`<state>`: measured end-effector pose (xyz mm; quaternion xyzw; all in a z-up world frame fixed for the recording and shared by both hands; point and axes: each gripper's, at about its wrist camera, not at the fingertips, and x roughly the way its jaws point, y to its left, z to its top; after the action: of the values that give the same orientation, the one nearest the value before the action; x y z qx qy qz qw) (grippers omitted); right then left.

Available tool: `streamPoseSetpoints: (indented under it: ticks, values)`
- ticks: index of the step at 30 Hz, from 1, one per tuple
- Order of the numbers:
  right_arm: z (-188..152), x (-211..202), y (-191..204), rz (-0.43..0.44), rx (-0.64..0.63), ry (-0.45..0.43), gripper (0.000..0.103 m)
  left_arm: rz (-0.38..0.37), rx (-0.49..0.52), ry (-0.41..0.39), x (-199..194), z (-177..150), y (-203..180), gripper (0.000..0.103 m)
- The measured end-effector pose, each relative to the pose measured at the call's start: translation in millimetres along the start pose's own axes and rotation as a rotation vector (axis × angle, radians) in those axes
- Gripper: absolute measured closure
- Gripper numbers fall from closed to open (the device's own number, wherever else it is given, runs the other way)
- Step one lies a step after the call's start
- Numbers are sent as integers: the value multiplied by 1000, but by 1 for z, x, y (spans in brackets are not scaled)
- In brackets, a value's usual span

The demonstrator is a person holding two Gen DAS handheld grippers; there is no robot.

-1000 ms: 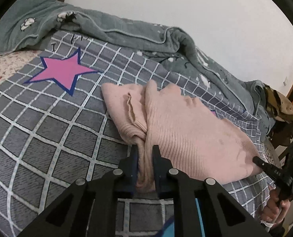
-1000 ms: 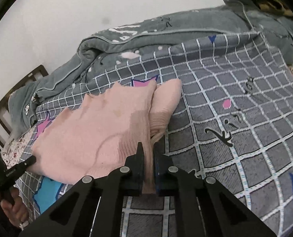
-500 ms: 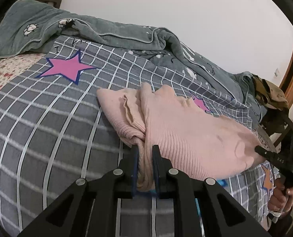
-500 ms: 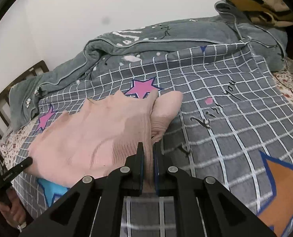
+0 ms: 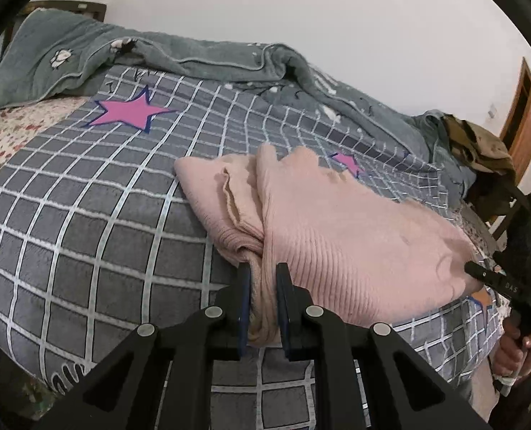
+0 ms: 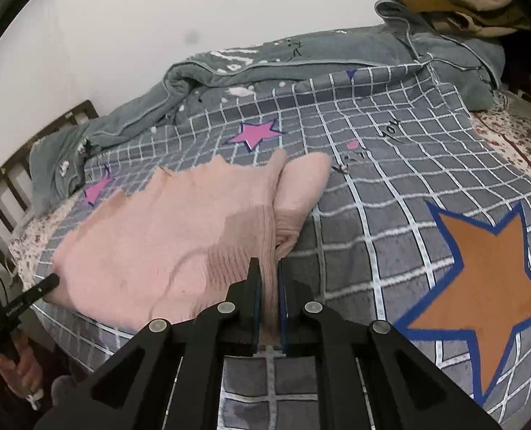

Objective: Fold small clothes

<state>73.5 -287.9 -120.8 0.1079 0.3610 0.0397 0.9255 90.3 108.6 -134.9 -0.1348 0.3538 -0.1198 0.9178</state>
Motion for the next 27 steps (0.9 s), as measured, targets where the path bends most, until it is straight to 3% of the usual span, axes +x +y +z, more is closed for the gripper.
streamPoseSetpoints:
  ticks: [4, 9, 13, 21, 27]
  values:
    - [-4, 10, 6, -85, -50, 33, 90, 18, -26, 7, 6, -2, 2, 85]
    - [-3, -7, 11, -168, -152, -55, 76, 66, -33, 3, 4, 0, 11, 71]
    - [-2, -18, 9, -172, -175, -97, 67, 58, -78, 0, 0, 1, 28, 70]
    - [-10, -10, 2, -139, -150, -78, 67, 100, -121, -4, -1, 8, 55, 70]
    - [-16, -1, 2, -154, -189, -58, 67, 126, -90, -32, -1, 8, 61, 70]
